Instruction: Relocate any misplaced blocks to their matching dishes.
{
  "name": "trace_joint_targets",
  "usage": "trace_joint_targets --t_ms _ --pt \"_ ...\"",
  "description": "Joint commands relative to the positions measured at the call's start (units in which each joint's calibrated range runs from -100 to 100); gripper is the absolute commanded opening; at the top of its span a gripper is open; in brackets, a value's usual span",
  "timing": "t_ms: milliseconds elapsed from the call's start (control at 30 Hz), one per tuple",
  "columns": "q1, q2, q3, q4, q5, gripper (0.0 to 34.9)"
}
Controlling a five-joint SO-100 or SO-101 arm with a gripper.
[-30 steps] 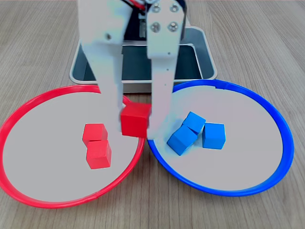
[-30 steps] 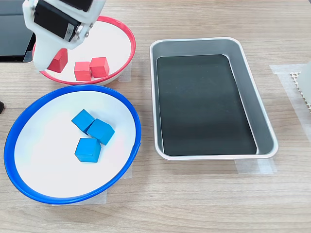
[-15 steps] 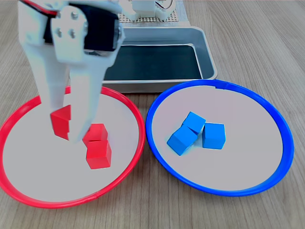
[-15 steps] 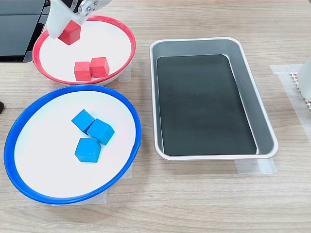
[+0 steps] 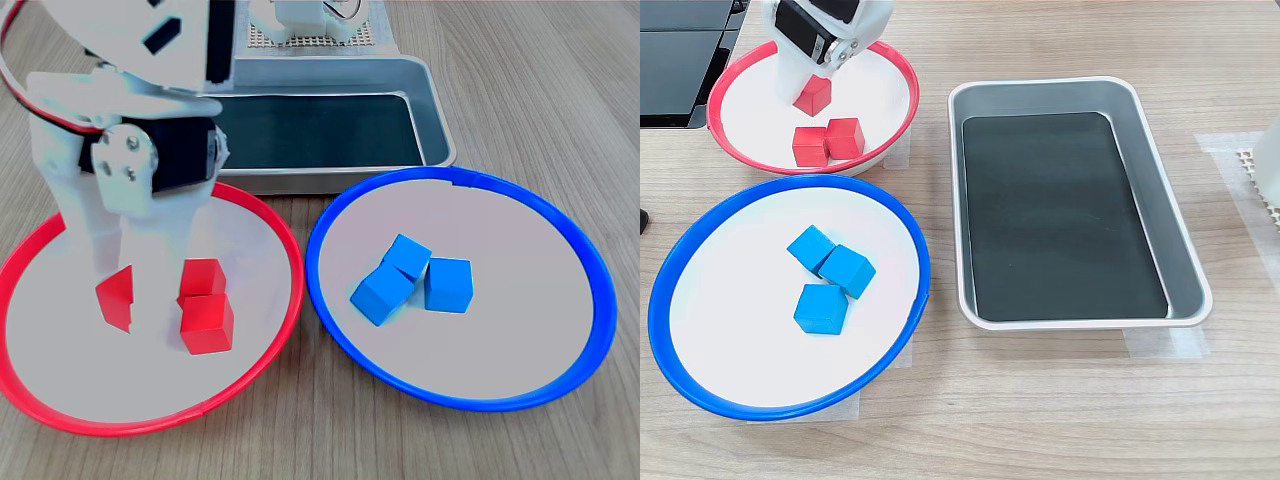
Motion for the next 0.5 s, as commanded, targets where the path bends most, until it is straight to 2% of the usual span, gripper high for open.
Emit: trace_joint_targets --t_ms 0,167,467 --pt "0.4 -0.4 -2.8 0.0 0.8 0.3" --pt "0.3 0.4 -2.9 0.7 1.9 1.2" --pt "0.5 1.8 -4.3 0.8 3.3 6.5"
